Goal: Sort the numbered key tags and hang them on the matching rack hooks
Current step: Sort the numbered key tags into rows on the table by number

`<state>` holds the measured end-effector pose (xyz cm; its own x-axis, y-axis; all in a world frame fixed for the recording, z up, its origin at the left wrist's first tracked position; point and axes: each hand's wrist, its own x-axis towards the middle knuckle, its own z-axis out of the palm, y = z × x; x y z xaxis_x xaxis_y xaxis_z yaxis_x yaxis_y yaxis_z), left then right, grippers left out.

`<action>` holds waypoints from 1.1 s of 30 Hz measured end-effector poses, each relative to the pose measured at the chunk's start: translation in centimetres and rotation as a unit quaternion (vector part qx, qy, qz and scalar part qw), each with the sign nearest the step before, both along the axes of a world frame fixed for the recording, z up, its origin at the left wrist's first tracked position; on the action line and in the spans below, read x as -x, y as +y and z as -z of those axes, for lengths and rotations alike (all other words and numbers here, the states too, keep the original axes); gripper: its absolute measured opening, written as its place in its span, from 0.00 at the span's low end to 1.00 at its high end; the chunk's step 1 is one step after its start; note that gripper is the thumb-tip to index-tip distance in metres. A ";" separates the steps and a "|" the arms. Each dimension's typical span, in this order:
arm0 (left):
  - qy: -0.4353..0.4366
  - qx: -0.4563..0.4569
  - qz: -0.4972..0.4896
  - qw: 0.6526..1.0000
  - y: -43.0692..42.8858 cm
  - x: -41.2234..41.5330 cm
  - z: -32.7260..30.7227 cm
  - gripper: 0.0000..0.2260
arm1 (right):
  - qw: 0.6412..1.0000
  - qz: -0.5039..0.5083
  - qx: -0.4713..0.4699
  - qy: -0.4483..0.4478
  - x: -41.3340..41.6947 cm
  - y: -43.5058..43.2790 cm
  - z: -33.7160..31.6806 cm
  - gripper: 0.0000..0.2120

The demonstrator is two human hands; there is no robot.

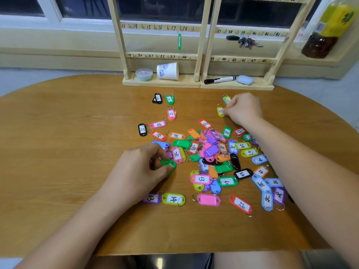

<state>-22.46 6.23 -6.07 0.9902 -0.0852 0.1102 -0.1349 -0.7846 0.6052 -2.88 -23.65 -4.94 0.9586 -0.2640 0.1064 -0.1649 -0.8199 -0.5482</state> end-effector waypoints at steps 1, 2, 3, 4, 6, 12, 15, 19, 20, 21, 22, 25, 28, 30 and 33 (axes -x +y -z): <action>-0.014 -0.010 0.003 1.000 -0.1 0.1 0.0 0.09 | 1.000 -0.005 0.001 -0.003 0.2 -0.1 0.0 0.05; -0.026 -0.019 0.006 0.999 -0.1 0.2 0.0 0.10 | 1.000 -0.006 -0.005 -0.010 0.5 -0.2 -0.2 0.04; -0.034 -0.026 0.009 0.999 -0.2 0.2 0.0 0.11 | 1.000 -0.006 -0.015 -0.019 1.0 -0.3 -0.4 0.04; -0.037 -0.030 0.009 0.999 -0.3 0.2 0.0 0.12 | 0.999 -0.008 -0.025 -0.030 1.7 -0.5 -0.7 0.05; -0.036 -0.028 0.005 0.999 -0.3 0.2 0.2 0.11 | 0.998 -0.026 -0.036 -0.049 3.6 -0.6 -1.3 0.05; -0.044 -0.002 0.003 0.999 -0.4 0.5 0.4 0.08 | 0.986 -0.131 -0.066 -0.073 12.7 2.0 -2.2 0.05; -0.083 0.025 0.054 0.995 -0.3 0.9 0.2 0.10 | 0.972 -0.200 -0.091 -0.088 17.2 3.9 -2.2 0.06; -0.102 0.089 0.101 0.986 -0.1 1.2 -0.1 0.13 | 0.954 -0.259 -0.104 -0.105 20.7 6.1 -0.7 0.05; -0.093 0.109 0.102 0.984 -0.1 1.2 -0.2 0.13 | 0.954 -0.261 -0.098 -0.106 21.2 6.4 -0.2 0.05; -0.082 0.120 0.105 0.984 -0.2 1.2 -0.2 0.13 | 0.955 -0.260 -0.089 -0.108 21.4 6.6 0.3 0.04; -0.070 0.119 0.111 0.984 -0.1 1.1 -0.1 0.13 | 0.956 -0.258 -0.078 -0.114 21.6 6.7 0.7 0.04; -0.056 0.078 0.132 0.987 0.1 1.0 0.1 0.18 | 0.957 -0.248 -0.052 -0.137 21.8 7.2 1.6 0.04; -0.052 0.084 0.117 0.988 0.6 0.9 -0.1 0.24 | 0.960 -0.234 -0.031 -0.153 21.5 7.2 2.1 0.04; -0.050 0.080 0.088 0.992 1.1 0.8 -0.1 0.22 | 0.960 -0.231 -0.021 -0.155 21.5 7.1 2.2 0.05; -0.063 0.042 0.078 0.994 2.0 0.7 0.2 0.16 | 0.960 -0.237 0.004 -0.147 21.4 6.9 2.2 0.05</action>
